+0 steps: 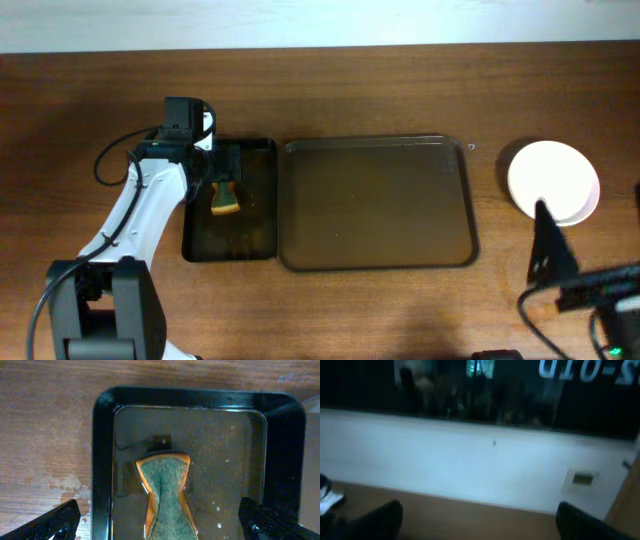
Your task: Clean dirty plates on tray and stack at the side
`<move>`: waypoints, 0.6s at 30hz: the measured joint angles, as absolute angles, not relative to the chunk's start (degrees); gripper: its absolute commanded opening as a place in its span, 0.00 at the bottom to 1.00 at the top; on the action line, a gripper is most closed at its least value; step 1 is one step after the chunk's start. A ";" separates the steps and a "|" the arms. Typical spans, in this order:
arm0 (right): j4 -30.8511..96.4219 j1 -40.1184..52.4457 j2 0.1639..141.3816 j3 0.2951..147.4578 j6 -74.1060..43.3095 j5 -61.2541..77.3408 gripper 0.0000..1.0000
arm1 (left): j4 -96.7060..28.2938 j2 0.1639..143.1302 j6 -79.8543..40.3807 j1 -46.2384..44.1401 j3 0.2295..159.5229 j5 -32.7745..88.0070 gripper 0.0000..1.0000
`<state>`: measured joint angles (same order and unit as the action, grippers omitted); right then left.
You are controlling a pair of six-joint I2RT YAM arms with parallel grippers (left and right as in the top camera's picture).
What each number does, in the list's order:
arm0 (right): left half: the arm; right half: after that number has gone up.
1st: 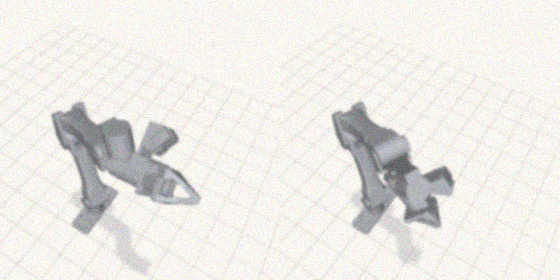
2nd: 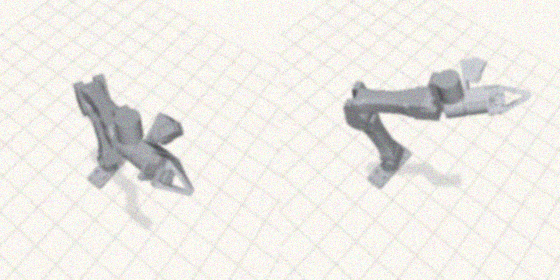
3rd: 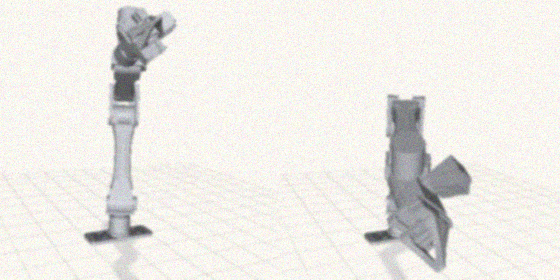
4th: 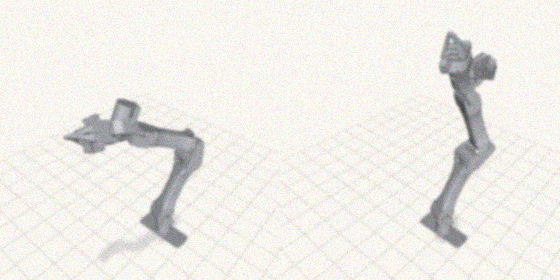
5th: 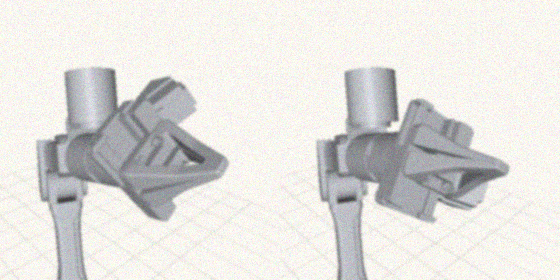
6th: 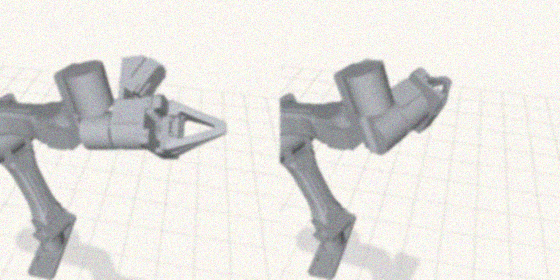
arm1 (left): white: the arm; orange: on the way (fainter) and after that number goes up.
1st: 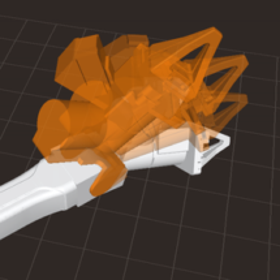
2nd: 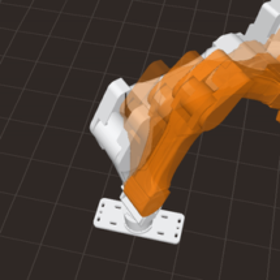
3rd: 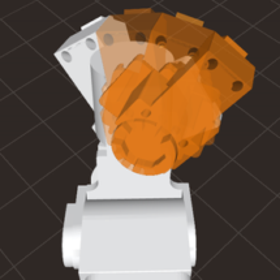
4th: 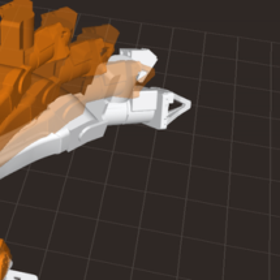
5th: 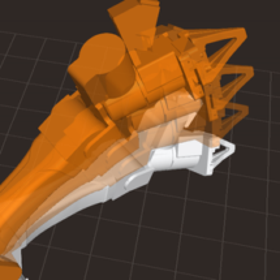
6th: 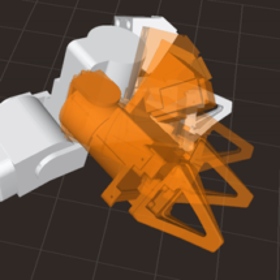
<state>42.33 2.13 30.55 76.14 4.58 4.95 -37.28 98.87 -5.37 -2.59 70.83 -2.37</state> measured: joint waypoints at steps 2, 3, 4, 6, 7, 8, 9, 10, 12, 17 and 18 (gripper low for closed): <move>28.80 2.15 17.43 54.48 4.97 4.32 0.98 | -37.08 98.89 -5.37 -2.59 70.83 -2.42 1.00; 21.74 2.15 14.59 48.27 4.97 4.27 0.98 | -37.21 98.87 -5.37 -2.59 70.83 -2.42 1.00; 15.42 2.15 10.37 38.96 5.15 4.29 0.98 | -37.08 98.89 -5.37 -2.59 70.83 -2.42 1.00; 6.59 2.20 5.76 26.94 5.17 4.27 0.98 | -37.10 98.85 -5.37 -2.61 70.83 -2.39 1.00; 1.85 2.20 4.43 22.26 5.19 4.03 0.98 | -37.12 98.85 -5.37 -2.61 70.83 -2.42 1.00; -1.52 2.20 3.14 18.61 5.17 3.86 0.98 | -37.10 98.85 -5.37 -2.59 70.83 -2.39 1.00; -3.75 2.20 1.72 14.68 5.17 3.64 0.98 | -37.15 98.85 -5.37 -2.59 70.83 -2.39 1.00; -4.84 2.20 0.97 11.70 5.19 3.42 0.98 | -37.10 98.85 -5.37 -2.59 70.83 -2.42 1.00; -5.06 2.20 0.86 6.94 4.91 3.20 0.98 | -37.06 98.85 -5.37 -2.61 70.83 -2.39 1.00; 4.21 2.20 0.75 0.64 4.49 2.24 0.98 | -37.06 98.85 -5.37 -2.59 70.83 -2.39 1.00; 4.23 2.20 0.73 0.64 4.51 2.13 0.98 | -37.04 98.85 -5.37 -2.61 70.83 -2.39 1.00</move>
<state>4.23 2.20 0.73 0.64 4.51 2.13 -37.04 98.85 -5.37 -2.61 70.83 -2.39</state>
